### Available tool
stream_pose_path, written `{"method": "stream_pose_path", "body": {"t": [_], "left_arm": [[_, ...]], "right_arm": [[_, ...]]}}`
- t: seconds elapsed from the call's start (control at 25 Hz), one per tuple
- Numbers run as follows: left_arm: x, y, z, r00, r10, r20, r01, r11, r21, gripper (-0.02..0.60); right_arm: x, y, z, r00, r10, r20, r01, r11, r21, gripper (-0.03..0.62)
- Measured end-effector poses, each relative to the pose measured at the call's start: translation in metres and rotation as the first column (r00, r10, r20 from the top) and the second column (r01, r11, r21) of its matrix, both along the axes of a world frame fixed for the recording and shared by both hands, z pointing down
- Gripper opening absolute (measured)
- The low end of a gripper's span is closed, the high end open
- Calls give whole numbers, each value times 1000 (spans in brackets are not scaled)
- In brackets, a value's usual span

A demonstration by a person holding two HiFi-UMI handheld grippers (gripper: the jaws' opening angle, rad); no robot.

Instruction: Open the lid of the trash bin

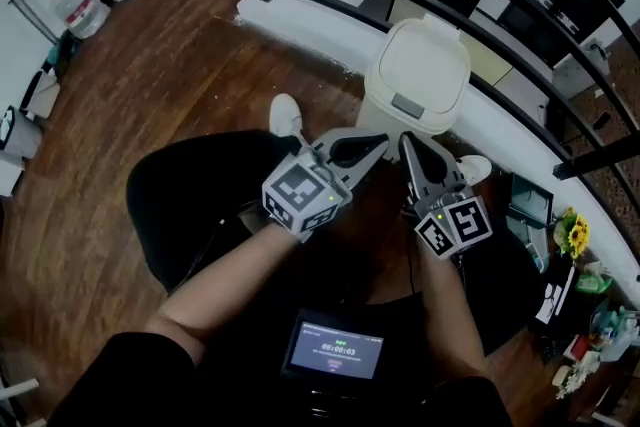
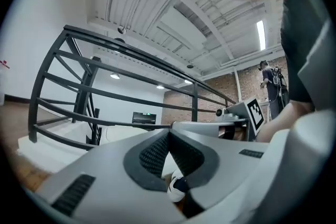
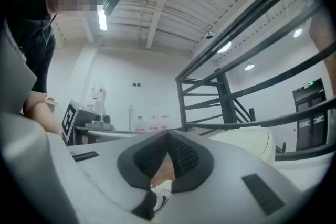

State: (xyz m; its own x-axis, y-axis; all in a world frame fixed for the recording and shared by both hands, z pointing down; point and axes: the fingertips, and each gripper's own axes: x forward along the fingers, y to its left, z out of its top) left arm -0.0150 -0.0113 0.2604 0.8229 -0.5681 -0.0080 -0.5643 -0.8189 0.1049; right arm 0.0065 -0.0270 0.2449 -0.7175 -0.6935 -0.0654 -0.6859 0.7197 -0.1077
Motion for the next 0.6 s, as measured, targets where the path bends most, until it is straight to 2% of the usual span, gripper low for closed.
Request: {"method": "stream_pose_path", "body": {"t": [0.2,0.4,0.6], "left_arm": [[21,-23,43,999,34,-27,-34,999,18,37],[23,-50,93,999,8,-34,-10,998,-69,37],[23,-83,159,999,-32,26,36,985,-172,37]], "right_arm": [[7,-21,32,999,30,42,-30,1000,-1,6],[19,-39,67,998,51,48,-51,999,-11,8],[32,-67,131,995,93,36,-89,991,-97,8]]}}
